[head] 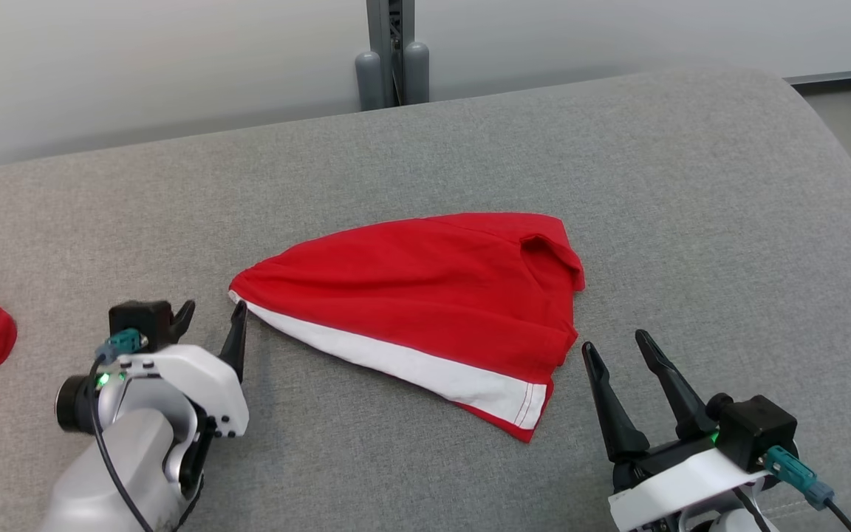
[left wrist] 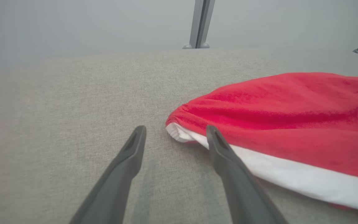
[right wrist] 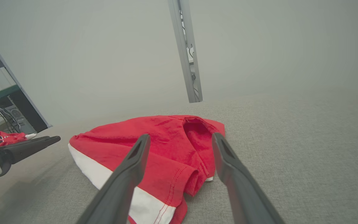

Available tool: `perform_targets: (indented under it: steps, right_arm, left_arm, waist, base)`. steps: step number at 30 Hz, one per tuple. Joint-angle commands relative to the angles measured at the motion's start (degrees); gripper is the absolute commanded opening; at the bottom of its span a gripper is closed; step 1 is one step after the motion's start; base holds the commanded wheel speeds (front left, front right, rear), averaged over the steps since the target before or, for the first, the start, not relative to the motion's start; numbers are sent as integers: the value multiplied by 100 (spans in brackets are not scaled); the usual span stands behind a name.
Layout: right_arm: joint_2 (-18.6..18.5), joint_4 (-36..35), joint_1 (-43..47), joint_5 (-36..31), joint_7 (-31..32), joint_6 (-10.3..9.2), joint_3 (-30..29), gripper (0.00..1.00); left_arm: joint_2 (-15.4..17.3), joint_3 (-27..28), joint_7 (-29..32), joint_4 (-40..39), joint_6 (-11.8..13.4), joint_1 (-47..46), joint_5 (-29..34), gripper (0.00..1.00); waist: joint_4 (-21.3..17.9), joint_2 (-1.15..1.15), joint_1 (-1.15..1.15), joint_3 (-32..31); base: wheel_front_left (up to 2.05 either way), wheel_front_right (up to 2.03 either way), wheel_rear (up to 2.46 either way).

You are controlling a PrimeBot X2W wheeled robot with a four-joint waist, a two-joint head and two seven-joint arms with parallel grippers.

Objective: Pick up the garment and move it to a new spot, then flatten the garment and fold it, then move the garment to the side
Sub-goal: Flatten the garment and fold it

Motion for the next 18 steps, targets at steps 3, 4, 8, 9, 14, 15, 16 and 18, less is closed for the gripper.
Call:
perform_targets:
  steps: [3,4,8,9,14,15,16,18]
  right_arm:
    - [-78,59,47,71,-4,14,37,100]
    - [-91,72,59,76,-3,14,45,100]
    - [-116,136,86,128,-4,14,50,100]
    - [-125,156,106,142,-3,14,50,100]
    - [-154,281,221,219,-4,14,70,100]
    - [-159,305,238,233,-4,14,89,100]
    - [-164,323,263,246,-4,14,93,100]
    - [-183,398,324,285,-4,14,140,100]
  left_arm:
    - [192,203,-21,-342,228,323,284,100]
    - [242,308,-22,-497,267,428,345,100]
    - [371,990,-21,-1448,512,977,676,100]
    - [398,1197,-21,-1719,579,1158,805,100]
    - [163,2167,-23,-3104,813,2193,1466,100]
    - [56,2377,-22,-3351,796,2406,1576,100]
    - [-34,2547,-23,-3593,752,2593,1722,100]
    - [-263,2819,-18,-3978,685,2977,1990,100]
  waist:
    - [50,0,0,-82]
    - [71,0,0,-96]
    - [165,0,0,-150]
    - [192,0,0,-170]
    - [313,0,0,-315]
    - [334,0,0,-348]
    - [352,0,0,-376]
    - [385,0,0,-434]
  base:
    - [0,0,0]
    - [0,0,0]
    - [0,0,0]
    - [0,0,0]
    - [0,0,0]
    - [0,0,0]
    - [0,0,0]
    - [0,0,0]
